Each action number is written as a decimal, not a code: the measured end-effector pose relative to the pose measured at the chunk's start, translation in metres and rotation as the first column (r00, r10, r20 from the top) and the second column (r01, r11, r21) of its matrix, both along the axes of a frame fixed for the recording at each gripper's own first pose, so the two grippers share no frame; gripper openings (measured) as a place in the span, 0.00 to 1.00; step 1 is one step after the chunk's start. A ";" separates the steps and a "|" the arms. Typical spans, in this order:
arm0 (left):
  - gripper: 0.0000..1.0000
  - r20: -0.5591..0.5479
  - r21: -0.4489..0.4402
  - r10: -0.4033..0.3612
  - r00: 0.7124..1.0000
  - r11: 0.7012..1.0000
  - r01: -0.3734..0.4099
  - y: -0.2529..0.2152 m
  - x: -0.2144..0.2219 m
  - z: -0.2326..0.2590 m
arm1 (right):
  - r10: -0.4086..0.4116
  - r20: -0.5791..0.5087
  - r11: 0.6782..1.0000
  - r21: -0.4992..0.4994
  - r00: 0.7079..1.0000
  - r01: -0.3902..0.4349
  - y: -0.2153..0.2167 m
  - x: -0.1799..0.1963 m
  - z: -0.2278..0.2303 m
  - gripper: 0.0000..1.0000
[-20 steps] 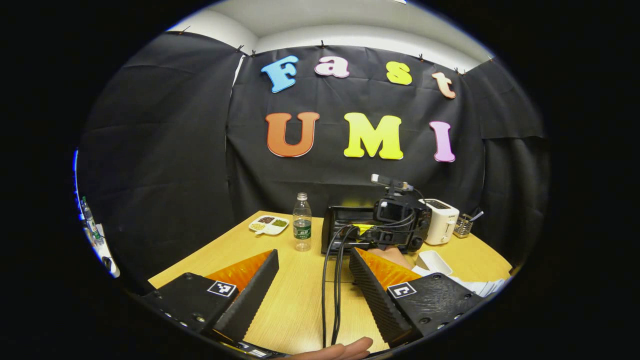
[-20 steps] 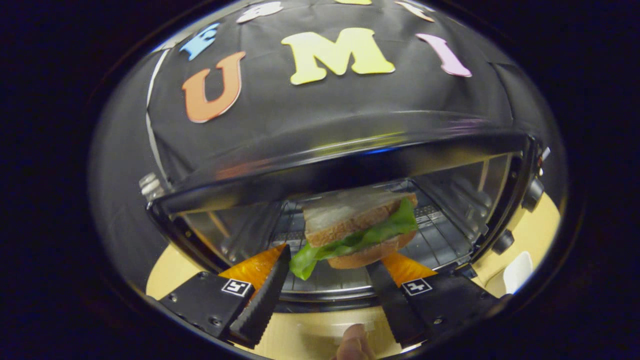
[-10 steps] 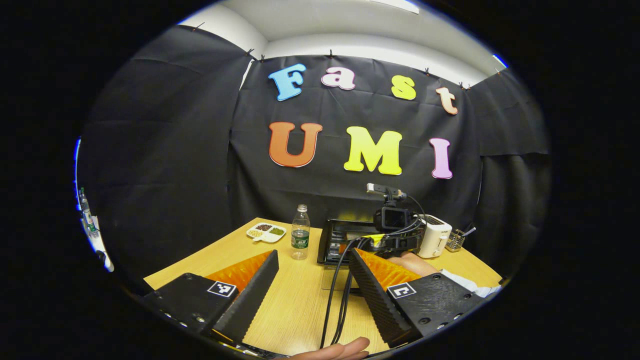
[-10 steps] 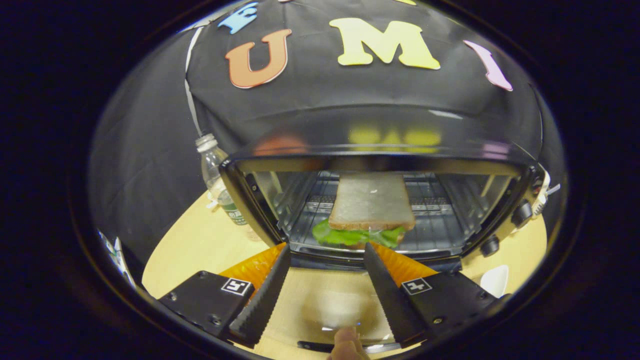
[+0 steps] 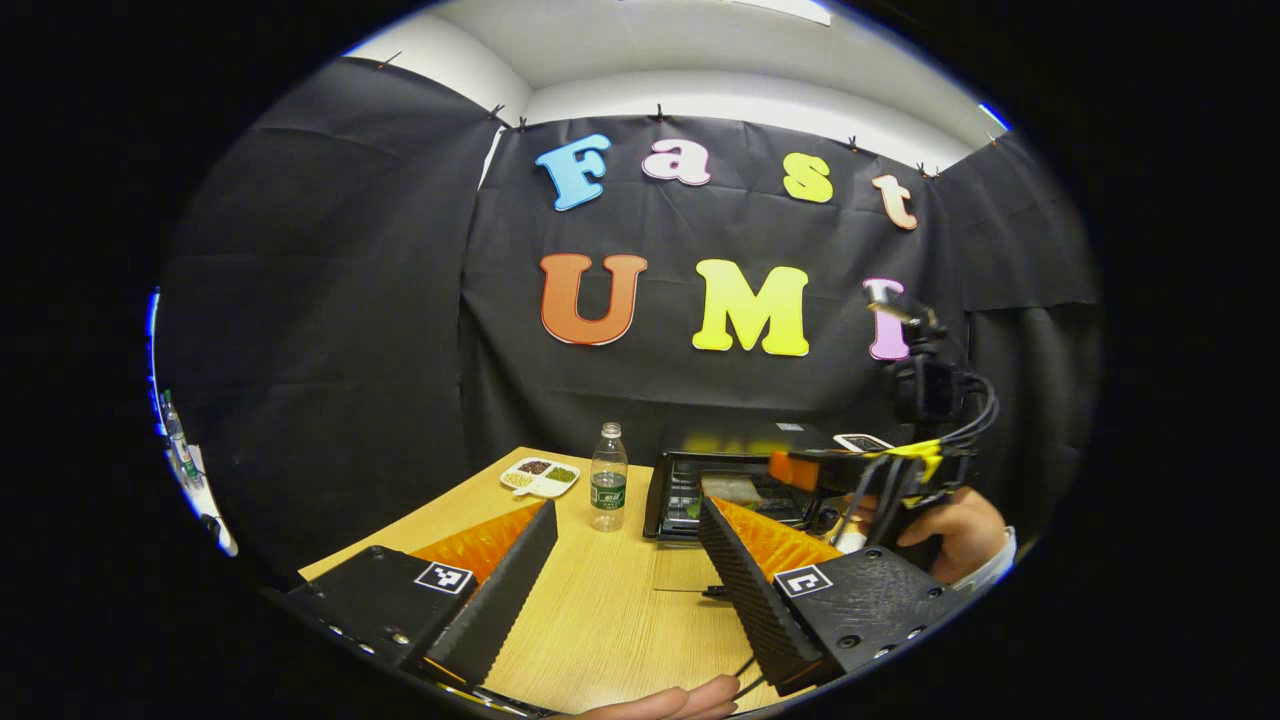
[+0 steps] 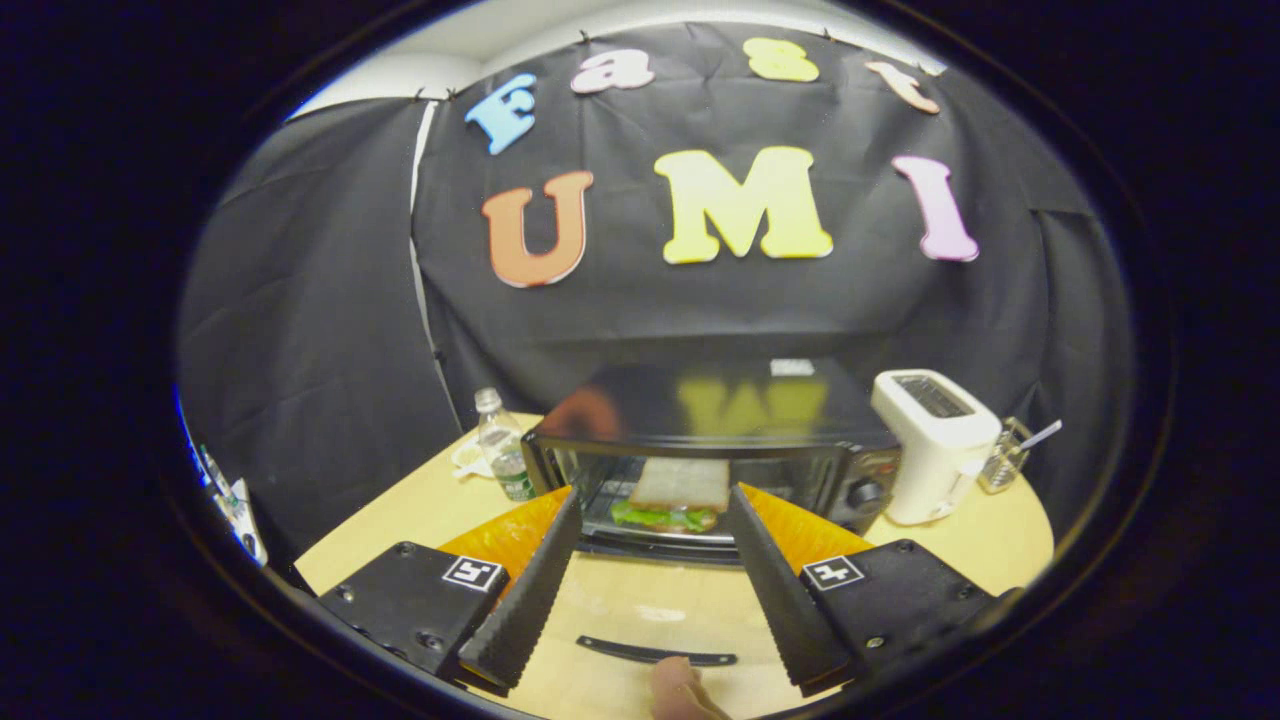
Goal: Open the electric oven with the left hand, put the food in, and close the electric oven.
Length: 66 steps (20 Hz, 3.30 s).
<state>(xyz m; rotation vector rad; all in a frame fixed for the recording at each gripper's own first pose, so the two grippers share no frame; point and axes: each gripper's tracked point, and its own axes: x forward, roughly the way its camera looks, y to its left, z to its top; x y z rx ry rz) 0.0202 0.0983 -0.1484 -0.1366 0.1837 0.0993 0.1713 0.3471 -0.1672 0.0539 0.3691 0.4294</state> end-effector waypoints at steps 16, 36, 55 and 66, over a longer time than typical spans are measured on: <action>0.94 -0.176 -0.050 -0.127 0.976 0.992 0.120 -0.102 0.056 -0.089 | -0.201 0.357 0.980 0.086 0.912 0.182 -0.234 -0.105 0.136 0.98; 0.94 -0.542 -0.080 -0.276 0.794 0.957 0.278 -0.194 0.084 -0.249 | -0.266 0.414 0.963 0.071 0.870 0.261 -0.301 -0.106 0.122 0.98; 0.92 -0.438 -0.121 -0.240 0.866 0.971 0.208 -0.191 0.099 -0.207 | -0.296 0.393 0.951 0.032 0.871 0.309 -0.305 -0.092 0.089 0.93; 0.92 -0.384 0.004 -0.219 0.897 0.971 0.239 -0.188 0.111 -0.183 | -0.338 0.369 0.936 0.035 0.866 0.350 -0.320 -0.086 0.079 1.00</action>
